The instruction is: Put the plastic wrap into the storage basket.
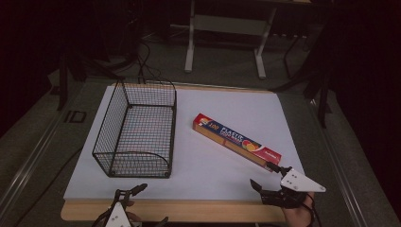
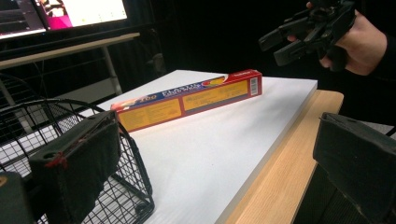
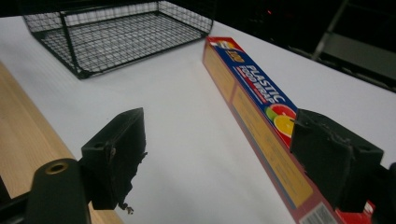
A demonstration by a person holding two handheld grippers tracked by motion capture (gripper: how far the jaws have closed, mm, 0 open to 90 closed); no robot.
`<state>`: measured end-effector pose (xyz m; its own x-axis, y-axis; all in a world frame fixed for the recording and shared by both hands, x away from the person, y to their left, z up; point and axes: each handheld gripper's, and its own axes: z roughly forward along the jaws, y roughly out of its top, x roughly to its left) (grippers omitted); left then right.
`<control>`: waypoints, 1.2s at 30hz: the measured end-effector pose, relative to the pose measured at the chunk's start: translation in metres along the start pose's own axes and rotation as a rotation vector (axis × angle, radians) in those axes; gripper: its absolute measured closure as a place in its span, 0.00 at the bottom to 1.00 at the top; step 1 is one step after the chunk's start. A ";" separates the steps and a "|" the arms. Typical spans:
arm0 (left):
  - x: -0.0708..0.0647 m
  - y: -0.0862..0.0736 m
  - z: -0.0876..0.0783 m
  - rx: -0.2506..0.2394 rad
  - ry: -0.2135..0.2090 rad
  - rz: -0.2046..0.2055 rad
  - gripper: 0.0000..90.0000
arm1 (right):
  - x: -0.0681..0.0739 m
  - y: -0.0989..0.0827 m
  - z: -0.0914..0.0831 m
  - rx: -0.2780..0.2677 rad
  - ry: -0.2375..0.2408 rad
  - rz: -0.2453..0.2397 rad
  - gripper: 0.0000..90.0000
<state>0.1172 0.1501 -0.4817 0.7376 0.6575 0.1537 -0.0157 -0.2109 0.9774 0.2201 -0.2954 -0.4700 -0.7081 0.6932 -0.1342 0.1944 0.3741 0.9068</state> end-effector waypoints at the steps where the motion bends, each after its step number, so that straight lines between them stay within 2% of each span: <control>1: 0.000 0.000 0.001 -0.002 0.002 0.000 0.02 | -0.001 -0.001 0.001 0.004 0.005 -0.013 0.21; 3: 0.000 0.000 0.002 -0.004 0.005 0.000 0.02 | -0.003 -0.003 0.002 0.042 0.027 -0.010 0.25; 4: 0.000 0.000 0.002 -0.004 0.005 0.000 0.02 | -0.003 -0.003 0.002 0.042 0.027 -0.010 0.25; 5: 0.000 0.000 0.003 0.003 0.005 0.001 0.02 | -0.004 -0.004 0.002 0.059 0.031 0.009 0.25; 6: 0.000 0.000 0.004 0.002 0.002 0.003 0.02 | -0.006 -0.002 0.000 0.058 0.047 0.029 0.26; 7: 0.000 0.001 0.004 0.002 0.002 0.005 0.02 | -0.007 -0.001 -0.001 0.049 0.053 0.028 0.26; 10: -0.002 0.001 0.004 0.002 -0.005 0.013 0.02 | -0.008 0.001 -0.002 0.043 0.061 0.001 0.21; 13: -0.003 0.001 0.002 0.000 -0.006 0.021 0.02 | -0.008 0.004 -0.001 0.059 0.079 0.012 0.14; 17: -0.002 0.001 0.001 -0.005 -0.005 0.018 0.02 | -0.003 0.012 -0.002 0.071 0.111 0.023 0.13; 23: -0.003 0.002 0.001 -0.009 -0.010 0.012 0.02 | 0.003 0.026 -0.004 0.025 0.141 -0.012 0.12; 27: -0.004 0.003 0.000 -0.012 -0.016 0.016 0.02 | 0.003 0.035 -0.002 0.018 0.132 -0.035 0.11; 30: -0.005 0.003 -0.002 -0.010 -0.023 0.019 0.02 | 0.002 0.041 0.003 0.024 0.131 -0.065 0.11; 32: -0.006 0.003 -0.002 -0.013 -0.033 0.017 0.02 | 0.000 0.046 0.007 0.008 0.135 -0.072 0.11; 33: -0.006 0.003 -0.003 -0.014 -0.035 0.016 0.02 | -0.002 0.048 0.010 -0.001 0.152 -0.072 0.11; 36: -0.005 0.003 -0.004 -0.006 -0.034 0.025 0.02 | -0.006 0.053 0.021 0.005 0.159 -0.085 0.11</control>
<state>0.1108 0.1486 -0.4787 0.7594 0.6271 0.1730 -0.0383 -0.2224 0.9742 0.2495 -0.2667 -0.4291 -0.8206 0.5530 -0.1446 0.1325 0.4301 0.8930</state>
